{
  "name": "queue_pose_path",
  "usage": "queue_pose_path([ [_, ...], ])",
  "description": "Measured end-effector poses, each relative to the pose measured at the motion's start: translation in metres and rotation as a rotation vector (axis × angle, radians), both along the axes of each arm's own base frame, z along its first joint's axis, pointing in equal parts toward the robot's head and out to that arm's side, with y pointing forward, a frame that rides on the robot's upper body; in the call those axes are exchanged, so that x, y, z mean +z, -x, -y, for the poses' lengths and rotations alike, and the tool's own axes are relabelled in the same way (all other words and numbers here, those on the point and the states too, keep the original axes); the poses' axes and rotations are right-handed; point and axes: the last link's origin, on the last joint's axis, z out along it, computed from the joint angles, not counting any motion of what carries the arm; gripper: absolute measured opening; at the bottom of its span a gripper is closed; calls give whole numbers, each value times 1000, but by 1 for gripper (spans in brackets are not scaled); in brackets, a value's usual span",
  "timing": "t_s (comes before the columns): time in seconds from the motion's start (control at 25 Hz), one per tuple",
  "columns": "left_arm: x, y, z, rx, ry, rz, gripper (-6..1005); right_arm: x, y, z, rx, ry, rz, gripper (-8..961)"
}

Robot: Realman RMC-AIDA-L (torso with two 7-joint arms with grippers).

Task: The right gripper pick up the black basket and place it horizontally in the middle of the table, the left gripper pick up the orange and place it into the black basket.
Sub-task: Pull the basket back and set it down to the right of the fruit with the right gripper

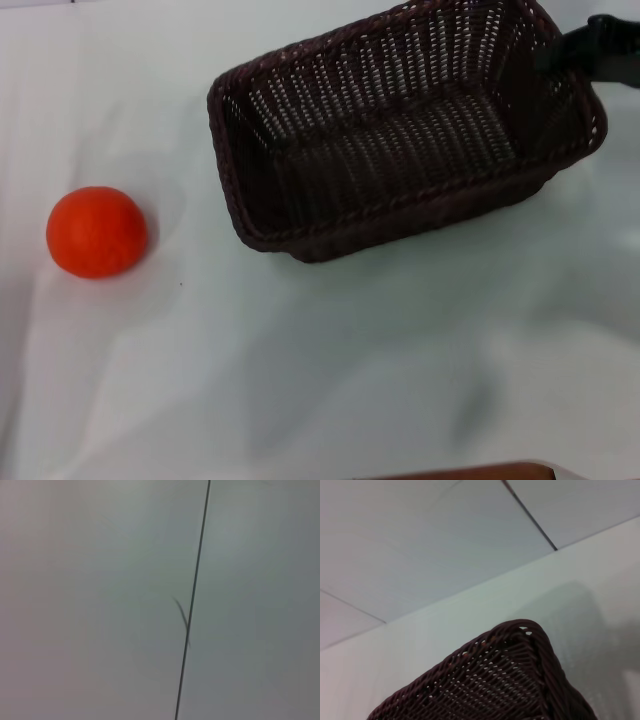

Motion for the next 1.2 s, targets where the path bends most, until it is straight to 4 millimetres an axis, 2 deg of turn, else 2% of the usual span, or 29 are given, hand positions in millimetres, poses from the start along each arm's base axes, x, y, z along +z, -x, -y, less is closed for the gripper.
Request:
queue_pose_path([
  [0.16, -1, -1, -2, -8, 8, -2, 827, -7, -4, 4, 1, -23, -41, 209],
  [0.2, -1, -2, -2, -10, 9, -2, 827, -17, -7, 6, -5, -34, -81, 210],
  [0.36, -1, -2, -3, -15, 11, -4, 827, -33, -12, 8, -29, -27, -128, 210],
  [0.6, 1, -3, -4, -27, 9, -20, 827, -49, -18, 11, -62, -28, -120, 209],
  [1.2, 1, -4, -6, -32, 11, -21, 826, -55, -20, 16, -58, -9, -100, 210],
])
